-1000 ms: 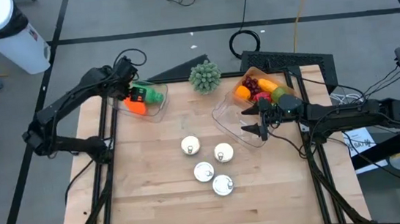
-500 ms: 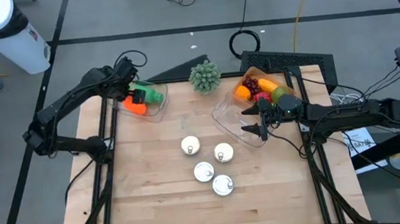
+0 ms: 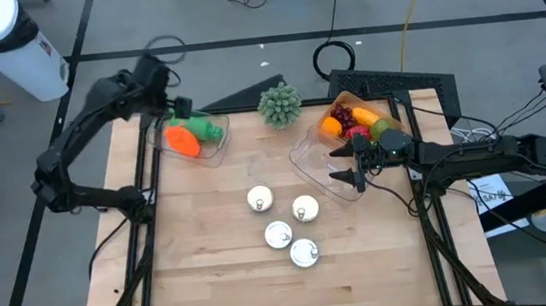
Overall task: Pick & Place Food Item
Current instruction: Put the left blue and pink tuna can into the right transparent bin
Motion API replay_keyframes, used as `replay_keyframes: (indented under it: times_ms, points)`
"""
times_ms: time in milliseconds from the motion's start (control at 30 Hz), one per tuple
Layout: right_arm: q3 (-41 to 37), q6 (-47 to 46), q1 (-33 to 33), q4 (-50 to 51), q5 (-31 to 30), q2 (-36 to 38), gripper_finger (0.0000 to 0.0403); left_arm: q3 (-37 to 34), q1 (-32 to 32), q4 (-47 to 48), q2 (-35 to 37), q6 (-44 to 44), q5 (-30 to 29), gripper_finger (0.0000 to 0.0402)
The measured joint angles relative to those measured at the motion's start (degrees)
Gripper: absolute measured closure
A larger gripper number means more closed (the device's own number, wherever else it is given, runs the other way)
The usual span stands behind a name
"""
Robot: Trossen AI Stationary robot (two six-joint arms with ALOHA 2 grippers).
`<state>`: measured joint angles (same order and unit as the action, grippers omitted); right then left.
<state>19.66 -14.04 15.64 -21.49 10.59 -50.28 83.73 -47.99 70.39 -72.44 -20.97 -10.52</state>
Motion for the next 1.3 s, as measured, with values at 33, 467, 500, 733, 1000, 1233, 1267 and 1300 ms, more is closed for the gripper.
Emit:
replay_keyframes:
  times_ms: [33,467,500,733,1000,1233,1267,1300]
  points:
    - [0.0,0.0,0.0,0.0,0.0,0.0,0.0048,2.3,0.0,0.6,0.0,0.0,0.0,0.0049]
    - [0.0,0.2,0.0,0.1,0.0,0.0,0.0048,11.8,9.0,3.5,7.6,-1.9,11.0,0.0041]
    - [0.0,0.2,0.0,0.1,0.0,0.0,0.0048,11.2,11.6,2.1,8.1,-3.4,10.9,0.0042]
    - [0.0,0.2,0.0,0.2,0.0,0.0,0.0048,2.9,31.1,-10.7,8.1,-7.6,8.1,0.0041]
    - [0.0,0.2,0.0,0.2,0.0,0.0,0.0048,-7.8,46.1,-27.0,3.5,-1.6,7.9,0.0033]
    - [0.0,0.2,0.0,0.3,0.0,0.0,0.0048,-17.8,51.5,-35.6,-5.2,-2.0,7.5,0.0035]
    - [0.0,0.2,0.0,0.3,0.0,0.0,0.0048,-19.0,51.7,-38.0,-6.9,-1.9,7.5,0.0037]
    - [0.0,0.2,0.0,0.3,0.0,0.0,0.0048,-20.0,51.9,-40.6,-8.6,-1.9,7.4,0.0039]
